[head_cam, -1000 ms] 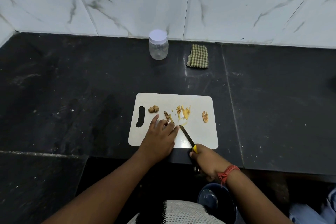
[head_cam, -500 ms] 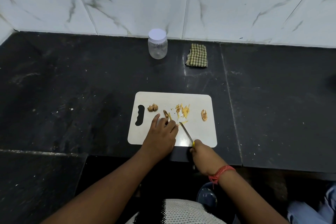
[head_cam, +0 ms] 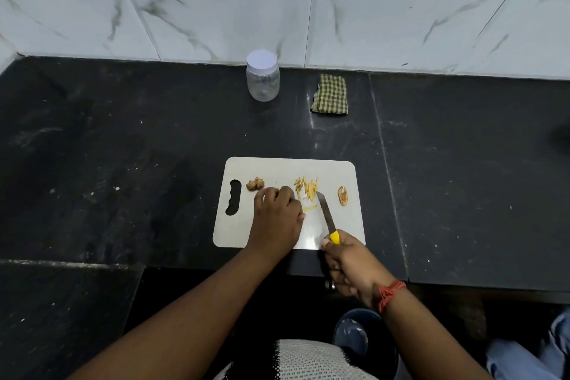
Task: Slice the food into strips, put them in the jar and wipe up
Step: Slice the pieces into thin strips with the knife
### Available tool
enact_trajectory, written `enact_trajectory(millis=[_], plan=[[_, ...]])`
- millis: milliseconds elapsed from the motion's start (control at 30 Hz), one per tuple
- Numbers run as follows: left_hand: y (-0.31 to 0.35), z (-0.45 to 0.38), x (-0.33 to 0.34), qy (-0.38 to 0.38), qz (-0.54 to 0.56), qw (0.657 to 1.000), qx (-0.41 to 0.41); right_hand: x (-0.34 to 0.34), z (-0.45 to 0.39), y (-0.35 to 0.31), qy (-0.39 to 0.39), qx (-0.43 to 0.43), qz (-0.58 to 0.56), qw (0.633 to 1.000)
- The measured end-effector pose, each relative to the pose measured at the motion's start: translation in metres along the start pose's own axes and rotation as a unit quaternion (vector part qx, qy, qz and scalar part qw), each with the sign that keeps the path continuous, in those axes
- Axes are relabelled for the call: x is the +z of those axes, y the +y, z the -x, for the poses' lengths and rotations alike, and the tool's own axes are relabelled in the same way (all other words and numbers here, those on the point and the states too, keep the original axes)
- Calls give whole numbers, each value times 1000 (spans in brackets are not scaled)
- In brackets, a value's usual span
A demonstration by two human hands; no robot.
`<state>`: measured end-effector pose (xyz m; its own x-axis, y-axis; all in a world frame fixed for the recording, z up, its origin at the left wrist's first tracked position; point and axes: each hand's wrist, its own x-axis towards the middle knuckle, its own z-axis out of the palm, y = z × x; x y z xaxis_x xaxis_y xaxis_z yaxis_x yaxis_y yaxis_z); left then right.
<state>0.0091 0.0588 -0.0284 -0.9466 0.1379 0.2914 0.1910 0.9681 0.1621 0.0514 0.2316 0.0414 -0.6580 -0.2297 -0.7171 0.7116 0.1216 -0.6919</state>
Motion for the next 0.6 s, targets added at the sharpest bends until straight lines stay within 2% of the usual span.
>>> enact_trajectory(millis=[167, 400, 600], plan=[[12, -13, 3, -15, -31, 999, 40, -4, -1, -5, 17, -11, -25, 999], [23, -29, 2, -53, -38, 998, -24, -11, -3, -8, 16, -22, -32, 999], [13, -23, 2, 6, 21, 996, -84, -18, -6, -11, 12, -24, -39, 999]])
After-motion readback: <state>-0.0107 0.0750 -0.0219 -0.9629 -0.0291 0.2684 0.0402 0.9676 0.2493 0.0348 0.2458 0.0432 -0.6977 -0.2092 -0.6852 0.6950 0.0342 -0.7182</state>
